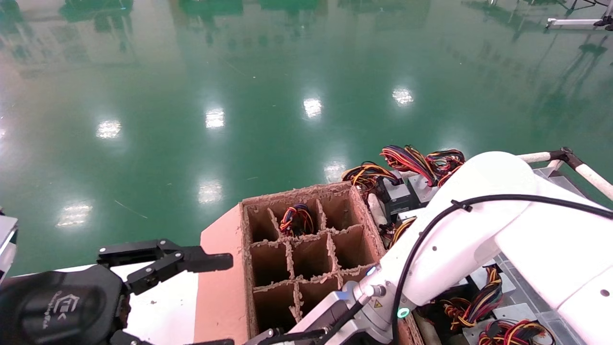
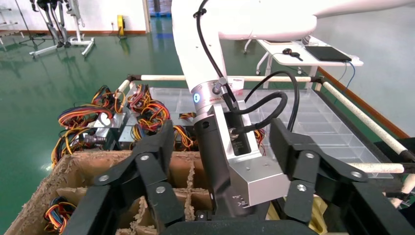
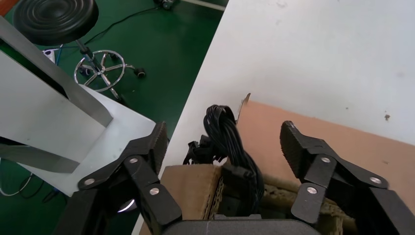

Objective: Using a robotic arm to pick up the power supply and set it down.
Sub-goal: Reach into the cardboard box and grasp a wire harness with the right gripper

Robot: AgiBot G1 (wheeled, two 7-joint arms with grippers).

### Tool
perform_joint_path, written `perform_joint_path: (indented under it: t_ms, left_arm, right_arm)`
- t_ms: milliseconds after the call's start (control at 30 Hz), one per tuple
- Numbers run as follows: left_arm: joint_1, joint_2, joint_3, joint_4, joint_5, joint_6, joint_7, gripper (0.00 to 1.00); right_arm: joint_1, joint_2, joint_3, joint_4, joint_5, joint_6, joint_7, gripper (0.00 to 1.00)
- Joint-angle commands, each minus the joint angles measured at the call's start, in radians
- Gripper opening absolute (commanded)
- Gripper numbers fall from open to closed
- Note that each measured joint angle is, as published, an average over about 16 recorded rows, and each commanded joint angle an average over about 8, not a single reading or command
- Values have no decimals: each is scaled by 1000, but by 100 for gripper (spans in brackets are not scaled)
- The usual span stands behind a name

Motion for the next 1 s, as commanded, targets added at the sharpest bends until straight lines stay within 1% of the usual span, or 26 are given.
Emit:
perform_joint_path:
  t_ms: [33, 500, 1000]
  left_arm:
    - [0, 0, 0, 0, 0, 0, 0, 100]
    - [0, 0, 1, 0, -1, 0, 1, 100]
    - [0, -1, 2, 0, -1, -1, 1, 100]
  right_arm:
    - [10, -4, -26, -16, 12, 1, -9, 0]
    - [45, -19, -117, -90, 71, 9, -48, 0]
    - [71, -18, -178, -109, 119, 16, -51, 0]
